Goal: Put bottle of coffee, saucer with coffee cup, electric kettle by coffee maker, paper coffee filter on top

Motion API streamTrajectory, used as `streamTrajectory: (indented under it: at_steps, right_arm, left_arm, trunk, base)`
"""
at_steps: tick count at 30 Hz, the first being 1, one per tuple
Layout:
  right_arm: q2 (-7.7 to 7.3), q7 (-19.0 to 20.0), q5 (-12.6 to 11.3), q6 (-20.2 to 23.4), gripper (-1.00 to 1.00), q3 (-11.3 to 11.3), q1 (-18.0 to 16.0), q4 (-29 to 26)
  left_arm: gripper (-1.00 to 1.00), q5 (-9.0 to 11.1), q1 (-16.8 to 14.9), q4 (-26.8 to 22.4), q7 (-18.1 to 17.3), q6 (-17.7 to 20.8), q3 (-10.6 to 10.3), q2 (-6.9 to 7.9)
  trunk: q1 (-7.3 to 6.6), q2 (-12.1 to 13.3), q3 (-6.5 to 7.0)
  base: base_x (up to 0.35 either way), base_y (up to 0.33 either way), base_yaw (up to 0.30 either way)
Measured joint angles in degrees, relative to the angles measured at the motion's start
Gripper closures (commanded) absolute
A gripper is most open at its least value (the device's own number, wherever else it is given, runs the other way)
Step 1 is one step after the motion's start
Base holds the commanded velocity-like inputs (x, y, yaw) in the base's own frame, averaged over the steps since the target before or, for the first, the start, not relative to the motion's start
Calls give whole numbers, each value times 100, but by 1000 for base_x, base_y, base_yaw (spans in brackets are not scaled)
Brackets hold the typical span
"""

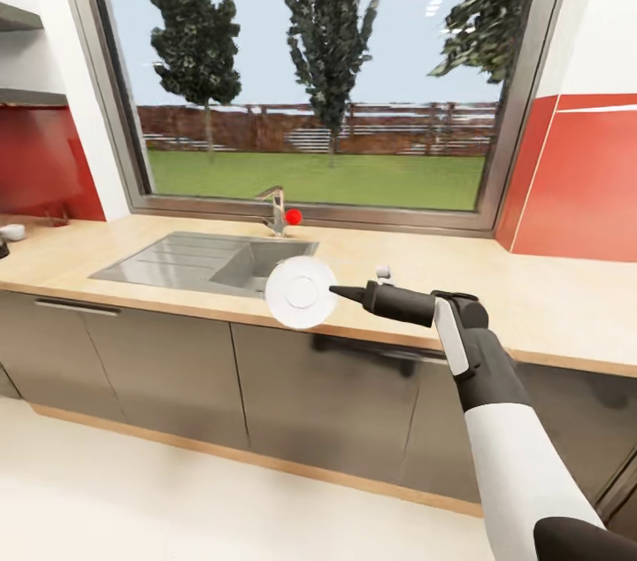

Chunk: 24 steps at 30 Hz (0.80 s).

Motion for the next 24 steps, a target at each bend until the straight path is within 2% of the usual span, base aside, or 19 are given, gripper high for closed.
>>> streamTrajectory:
  at_steps: [13, 24]
  right_arm:
    - [1, 0, 3, -7, 100, 2, 2, 168]
    - [4, 0, 0, -9, 100, -5, 22, 207]
  left_arm:
    - [-100, 0, -1, 0, -1, 0, 1, 0]
    - [-100, 0, -1, 0, -1, 0, 1, 0]
  trunk:
    - [-1, 0, 0]
    - [-2, 0, 0]
  base:
    - [122, 292, 270]
    - [206, 274, 270]
